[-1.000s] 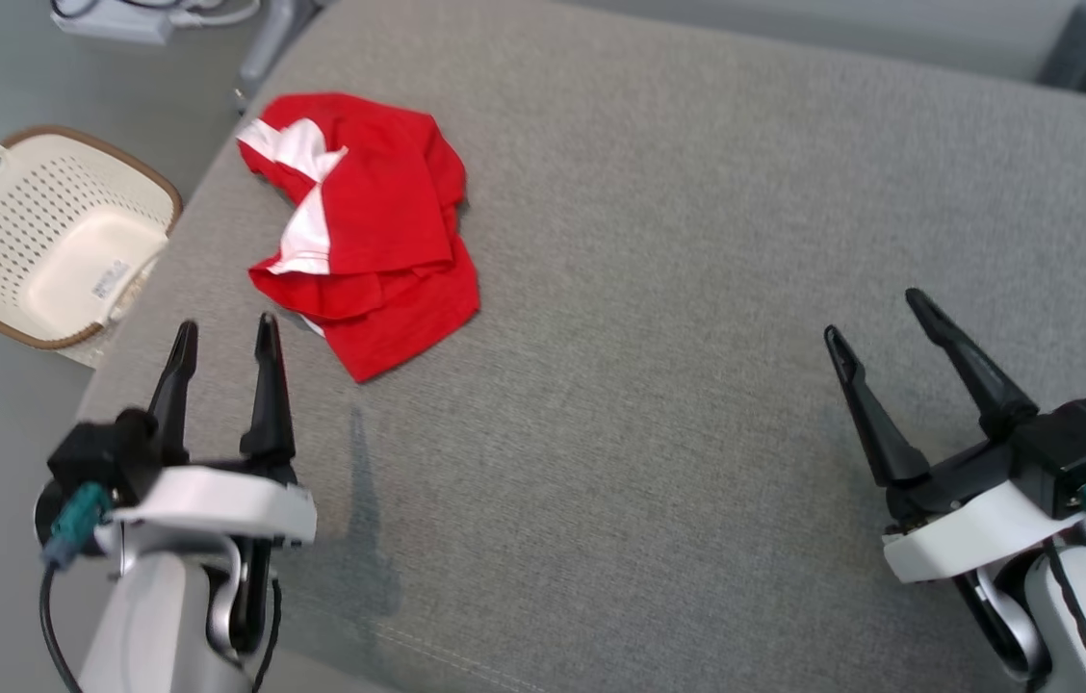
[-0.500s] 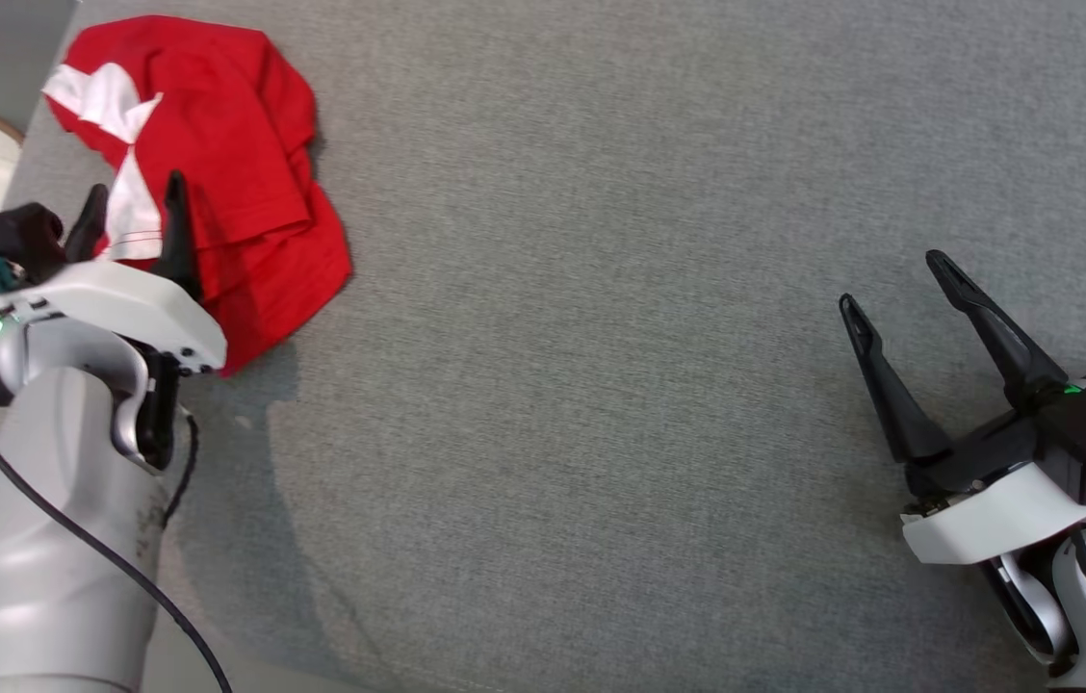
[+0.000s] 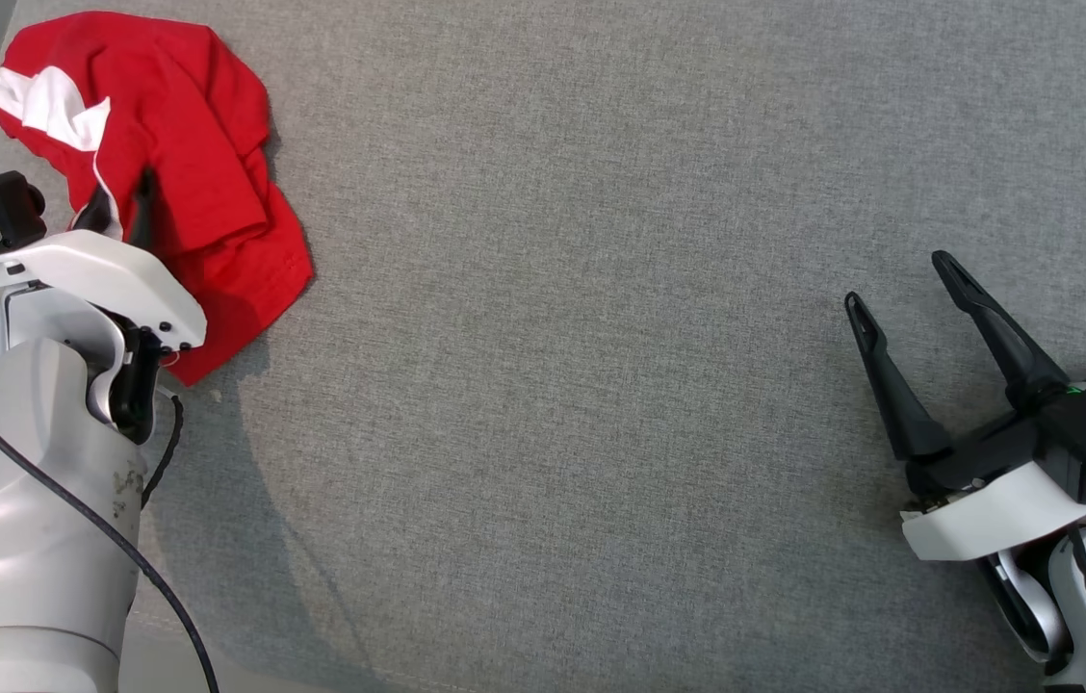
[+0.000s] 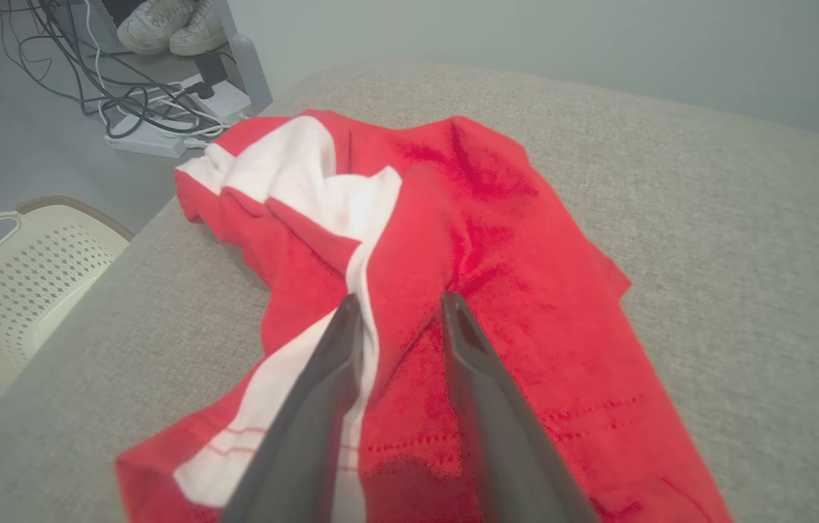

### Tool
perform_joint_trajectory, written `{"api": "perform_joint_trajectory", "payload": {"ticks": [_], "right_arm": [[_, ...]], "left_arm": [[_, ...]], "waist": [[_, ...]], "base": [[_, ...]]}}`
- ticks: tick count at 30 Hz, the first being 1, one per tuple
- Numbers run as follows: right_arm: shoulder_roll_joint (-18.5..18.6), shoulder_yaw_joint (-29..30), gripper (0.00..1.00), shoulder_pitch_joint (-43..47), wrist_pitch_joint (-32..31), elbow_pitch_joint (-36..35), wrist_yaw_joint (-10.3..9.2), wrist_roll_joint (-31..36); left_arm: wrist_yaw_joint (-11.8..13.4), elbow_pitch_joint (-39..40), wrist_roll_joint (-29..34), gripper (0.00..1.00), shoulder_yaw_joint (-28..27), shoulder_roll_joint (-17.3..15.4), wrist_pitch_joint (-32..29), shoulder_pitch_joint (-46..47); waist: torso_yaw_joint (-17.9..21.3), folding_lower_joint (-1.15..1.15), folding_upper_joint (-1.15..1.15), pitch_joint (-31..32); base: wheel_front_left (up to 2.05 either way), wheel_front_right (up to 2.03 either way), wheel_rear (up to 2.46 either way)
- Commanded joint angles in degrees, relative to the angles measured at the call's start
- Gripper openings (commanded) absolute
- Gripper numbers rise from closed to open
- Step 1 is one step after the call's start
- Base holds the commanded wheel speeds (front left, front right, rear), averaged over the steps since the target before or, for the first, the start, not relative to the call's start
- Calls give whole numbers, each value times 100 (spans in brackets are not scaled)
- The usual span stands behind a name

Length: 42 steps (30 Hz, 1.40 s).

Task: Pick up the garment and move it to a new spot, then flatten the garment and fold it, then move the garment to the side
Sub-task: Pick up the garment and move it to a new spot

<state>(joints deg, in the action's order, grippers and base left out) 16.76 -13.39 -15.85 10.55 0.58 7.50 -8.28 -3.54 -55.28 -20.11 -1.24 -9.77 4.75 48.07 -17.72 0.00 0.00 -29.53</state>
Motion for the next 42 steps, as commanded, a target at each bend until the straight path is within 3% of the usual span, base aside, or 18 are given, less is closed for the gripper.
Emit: {"api": "perform_joint_trajectory", "payload": {"ticks": [1,9,16,27,34,42], "right_arm": [[1,-7,100,-36,25,34,-2,37],[-149,-36,100,3,182,366,-2,-24],[-412,-63,100,-33,364,741,-2,-137],[-687,27,100,-29,471,1034,-2,-212],[-832,215,100,-137,472,889,-2,-276],[-1032,244,100,-264,468,750,-2,-323]], "left_arm": [[-55,-52,12,0,31,-22,43,107],[-208,59,-98,0,97,3,378,-40],[-366,937,-504,0,126,37,432,-352],[-373,3211,-1088,0,528,289,-679,-1099],[-19,4540,-1293,0,1084,581,-1443,-1463],[487,4675,-1567,0,1982,668,-1438,-1320]], "waist": [[-8,0,0,17],[58,0,0,447],[292,0,0,1125],[1082,0,0,1711],[1934,0,0,1609],[2838,0,0,1274]], "base": [[0,0,0],[0,0,0],[0,0,0],[0,0,0],[0,0,0],[0,0,0]]}}
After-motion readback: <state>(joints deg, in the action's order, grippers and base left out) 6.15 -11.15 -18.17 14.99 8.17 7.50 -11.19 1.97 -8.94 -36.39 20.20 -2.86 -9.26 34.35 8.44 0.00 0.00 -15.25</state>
